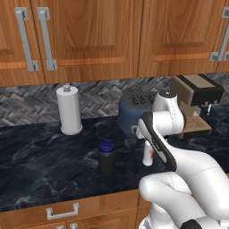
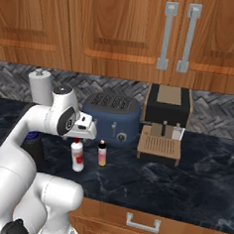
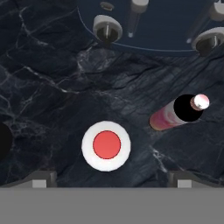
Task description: Move the drinks to the dining counter.
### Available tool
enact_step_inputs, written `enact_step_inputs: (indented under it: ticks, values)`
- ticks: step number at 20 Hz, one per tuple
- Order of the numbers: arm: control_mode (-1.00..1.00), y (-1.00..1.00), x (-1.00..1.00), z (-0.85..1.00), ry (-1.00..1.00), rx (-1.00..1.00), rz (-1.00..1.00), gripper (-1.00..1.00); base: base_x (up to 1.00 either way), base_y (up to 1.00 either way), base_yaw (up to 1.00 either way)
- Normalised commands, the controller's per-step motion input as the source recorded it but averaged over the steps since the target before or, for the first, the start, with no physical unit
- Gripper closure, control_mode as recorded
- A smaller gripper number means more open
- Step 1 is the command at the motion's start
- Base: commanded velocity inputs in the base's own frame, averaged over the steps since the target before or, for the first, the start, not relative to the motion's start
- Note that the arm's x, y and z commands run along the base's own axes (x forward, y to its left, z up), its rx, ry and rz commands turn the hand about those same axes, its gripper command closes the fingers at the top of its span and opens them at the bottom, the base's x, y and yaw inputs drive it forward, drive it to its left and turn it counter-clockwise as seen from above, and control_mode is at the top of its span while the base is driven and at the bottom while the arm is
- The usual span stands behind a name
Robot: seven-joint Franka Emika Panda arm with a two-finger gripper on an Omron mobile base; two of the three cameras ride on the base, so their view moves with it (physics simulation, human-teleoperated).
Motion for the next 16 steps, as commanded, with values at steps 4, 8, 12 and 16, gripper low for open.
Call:
enact_step_inputs:
  ticks: [4, 8, 12, 16]
  values:
    - [-1.00, 0.00, 0.00, 0.00, 0.00, 0.00, 0.00, -1.00, 0.00, 0.00, 0.00]
    - [-1.00, 0.00, 0.00, 0.00, 0.00, 0.00, 0.00, -1.00, 0.00, 0.00, 0.00]
    - [-1.00, 0.00, 0.01, 0.00, 0.00, 0.00, 0.00, -1.00, 0.00, 0.00, 0.00]
    - [-1.00, 0.00, 0.01, -0.01, 0.00, 0.00, 0.00, -1.00, 0.00, 0.00, 0.00]
